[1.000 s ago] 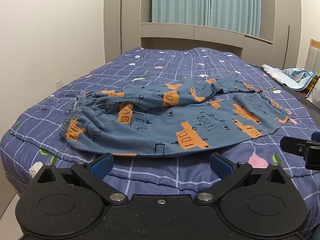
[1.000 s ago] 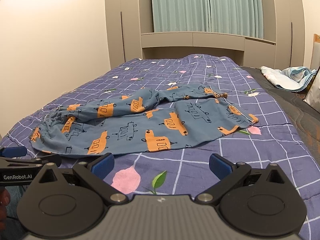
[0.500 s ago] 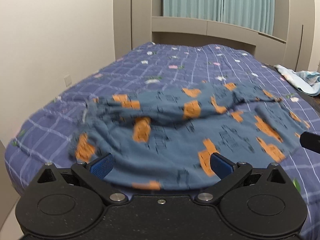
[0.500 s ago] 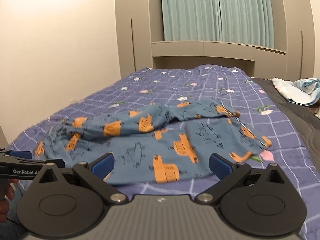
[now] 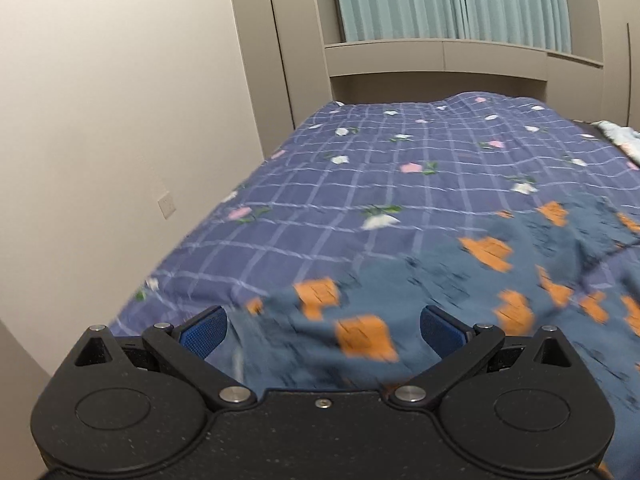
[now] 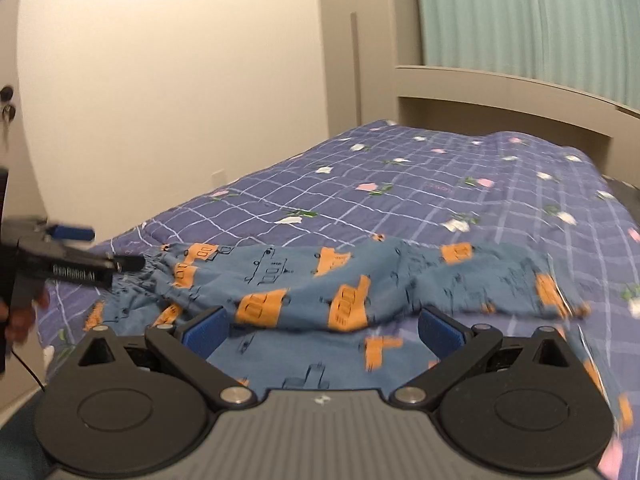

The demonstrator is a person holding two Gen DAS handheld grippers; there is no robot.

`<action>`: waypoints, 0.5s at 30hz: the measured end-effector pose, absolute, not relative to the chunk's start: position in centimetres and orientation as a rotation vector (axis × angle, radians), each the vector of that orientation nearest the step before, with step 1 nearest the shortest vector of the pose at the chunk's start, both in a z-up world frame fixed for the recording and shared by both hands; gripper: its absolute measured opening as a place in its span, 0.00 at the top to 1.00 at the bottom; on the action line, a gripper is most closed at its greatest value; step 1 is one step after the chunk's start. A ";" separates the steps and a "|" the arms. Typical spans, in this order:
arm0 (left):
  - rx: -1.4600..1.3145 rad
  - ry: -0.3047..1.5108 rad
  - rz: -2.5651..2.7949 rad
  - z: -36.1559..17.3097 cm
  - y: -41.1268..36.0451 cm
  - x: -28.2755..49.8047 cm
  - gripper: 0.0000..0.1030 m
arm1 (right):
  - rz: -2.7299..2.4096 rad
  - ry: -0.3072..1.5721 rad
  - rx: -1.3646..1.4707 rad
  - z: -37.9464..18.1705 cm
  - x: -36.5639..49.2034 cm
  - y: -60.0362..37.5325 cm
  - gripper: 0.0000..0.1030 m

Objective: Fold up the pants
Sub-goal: 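Grasp the pants waistband with the left gripper while the right gripper grasps the other waistband corner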

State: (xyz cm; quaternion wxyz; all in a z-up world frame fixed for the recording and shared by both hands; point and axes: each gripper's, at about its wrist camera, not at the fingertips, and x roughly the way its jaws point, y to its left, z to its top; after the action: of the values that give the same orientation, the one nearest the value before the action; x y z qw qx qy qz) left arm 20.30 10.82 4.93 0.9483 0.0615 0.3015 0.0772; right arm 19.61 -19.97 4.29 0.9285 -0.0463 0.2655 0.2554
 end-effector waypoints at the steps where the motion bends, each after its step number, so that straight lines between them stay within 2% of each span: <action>1: 0.121 0.623 0.152 4.8 11.6 21.6 0.00 | 0.534 0.554 -0.125 4.2 21.3 -19.5 0.00; 8: 0.095 0.718 0.050 2.1 17.8 30.4 0.00 | 0.640 0.626 -0.329 2.5 32.1 -16.2 0.00; 15: 0.137 0.700 -0.061 0.1 20.4 34.9 0.00 | 0.778 0.702 -0.405 0.1 40.6 -11.4 0.00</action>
State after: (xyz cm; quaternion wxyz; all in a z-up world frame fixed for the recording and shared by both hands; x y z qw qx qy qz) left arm 34.86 20.36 0.07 0.9366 0.0668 0.3426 -0.0299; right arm 40.56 -11.37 0.11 0.8464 -0.1922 0.3328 0.3687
